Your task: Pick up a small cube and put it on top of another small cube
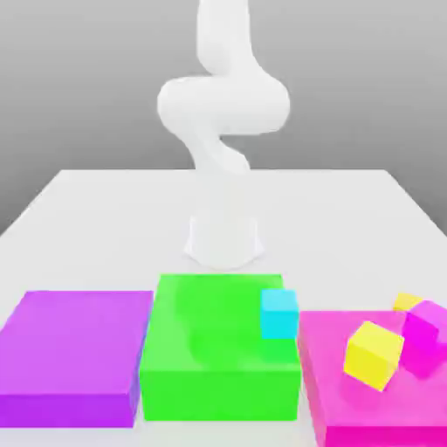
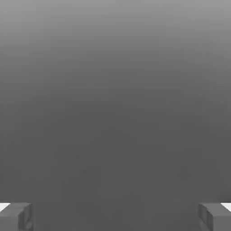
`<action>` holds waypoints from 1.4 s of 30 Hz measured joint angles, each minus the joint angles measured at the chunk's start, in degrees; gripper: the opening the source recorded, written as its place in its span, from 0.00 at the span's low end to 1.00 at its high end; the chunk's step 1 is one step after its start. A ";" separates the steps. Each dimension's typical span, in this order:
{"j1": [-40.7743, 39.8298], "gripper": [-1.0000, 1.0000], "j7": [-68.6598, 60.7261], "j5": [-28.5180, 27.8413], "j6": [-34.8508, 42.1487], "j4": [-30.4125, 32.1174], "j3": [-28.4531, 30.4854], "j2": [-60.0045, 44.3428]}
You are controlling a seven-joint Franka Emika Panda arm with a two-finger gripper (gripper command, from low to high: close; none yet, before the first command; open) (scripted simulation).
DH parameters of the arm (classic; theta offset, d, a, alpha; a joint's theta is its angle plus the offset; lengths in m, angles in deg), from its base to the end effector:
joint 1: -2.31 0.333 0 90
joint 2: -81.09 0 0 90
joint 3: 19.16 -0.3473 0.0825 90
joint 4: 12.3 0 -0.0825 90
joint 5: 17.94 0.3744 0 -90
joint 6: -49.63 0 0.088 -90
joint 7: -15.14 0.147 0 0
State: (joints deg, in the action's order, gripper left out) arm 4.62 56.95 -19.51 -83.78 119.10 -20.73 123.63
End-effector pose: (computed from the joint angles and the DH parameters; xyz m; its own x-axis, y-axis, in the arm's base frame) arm 0.3636 0.0274 0.6915 0.5688 -0.6090 0.5529 -0.4284 -0.7931 -0.4329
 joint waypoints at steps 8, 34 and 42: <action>5.82 0.50 -16.43 -11.84 -6.12 4.29 -7.53 -16.27; 24.36 0.50 -78.74 -16.44 -30.90 20.34 -21.01 -56.22; 31.34 0.00 -73.40 -23.52 -35.53 18.85 -12.49 -62.69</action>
State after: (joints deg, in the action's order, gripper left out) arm 35.96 -16.45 -43.04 -119.30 137.95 -33.22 60.94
